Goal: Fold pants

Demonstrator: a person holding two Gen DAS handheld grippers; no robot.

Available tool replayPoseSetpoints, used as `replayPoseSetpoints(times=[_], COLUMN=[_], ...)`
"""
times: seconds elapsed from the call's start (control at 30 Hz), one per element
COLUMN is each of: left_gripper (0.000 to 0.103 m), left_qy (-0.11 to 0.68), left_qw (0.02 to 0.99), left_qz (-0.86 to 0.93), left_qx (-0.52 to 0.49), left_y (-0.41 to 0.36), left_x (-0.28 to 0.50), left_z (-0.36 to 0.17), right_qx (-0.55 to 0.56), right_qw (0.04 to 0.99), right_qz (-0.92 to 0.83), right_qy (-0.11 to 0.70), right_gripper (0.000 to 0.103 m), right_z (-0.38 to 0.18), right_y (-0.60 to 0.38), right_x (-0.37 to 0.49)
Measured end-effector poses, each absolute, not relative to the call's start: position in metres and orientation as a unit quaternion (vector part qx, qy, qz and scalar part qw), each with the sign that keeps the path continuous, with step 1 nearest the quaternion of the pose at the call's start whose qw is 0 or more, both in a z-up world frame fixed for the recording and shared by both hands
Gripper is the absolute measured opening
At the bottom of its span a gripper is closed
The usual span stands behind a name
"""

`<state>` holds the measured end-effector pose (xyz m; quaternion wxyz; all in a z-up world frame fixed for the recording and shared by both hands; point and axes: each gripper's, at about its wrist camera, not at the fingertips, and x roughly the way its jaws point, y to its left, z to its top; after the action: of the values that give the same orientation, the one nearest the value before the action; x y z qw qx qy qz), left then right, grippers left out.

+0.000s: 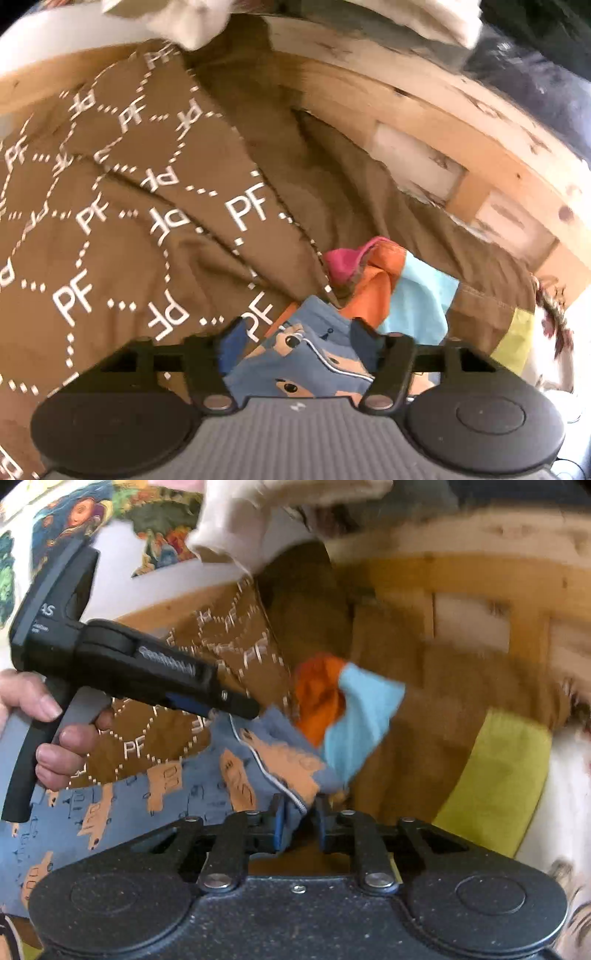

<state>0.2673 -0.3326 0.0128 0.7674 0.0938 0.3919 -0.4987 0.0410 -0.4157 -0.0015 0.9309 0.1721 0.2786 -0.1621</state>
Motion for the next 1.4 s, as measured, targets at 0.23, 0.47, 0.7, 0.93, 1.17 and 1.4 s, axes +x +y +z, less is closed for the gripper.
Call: replayPoseSetpoints(times=[0.23, 0.47, 0.7, 0.93, 1.17, 1.4], left_gripper=[0.069, 0.018, 0.016, 0.077, 0.083, 0.068], left_qy=[0.426, 0.475, 0.360, 0.353, 0.325, 0.343], left_qw=[0.741, 0.715, 0.747, 0.766, 0.802, 0.760], left_qz=[-0.512, -0.492, -0.540, -0.494, -0.477, -0.525], left_qx=[0.085, 0.144, 0.146, 0.211, 0.155, 0.167], left_y=[-0.336, -0.364, -0.349, -0.364, -0.328, -0.335], left_x=[0.285, 0.289, 0.262, 0.248, 0.249, 0.254], left_z=[0.016, 0.005, 0.026, 0.007, 0.016, 0.010], right_qx=[0.274, 0.294, 0.216, 0.158, 0.142, 0.137], right_qw=[0.919, 0.917, 0.938, 0.931, 0.931, 0.931], right_qz=[-0.157, -0.154, -0.172, -0.197, -0.222, -0.213], right_qy=[0.236, 0.222, 0.208, 0.263, 0.253, 0.263], right_gripper=[0.042, 0.021, 0.009, 0.013, 0.036, 0.040], right_z=[-0.002, -0.001, 0.010, 0.002, 0.003, 0.000], right_y=[-0.439, -0.445, -0.430, -0.422, -0.425, -0.422], right_x=[0.034, 0.032, 0.028, 0.043, 0.042, 0.049])
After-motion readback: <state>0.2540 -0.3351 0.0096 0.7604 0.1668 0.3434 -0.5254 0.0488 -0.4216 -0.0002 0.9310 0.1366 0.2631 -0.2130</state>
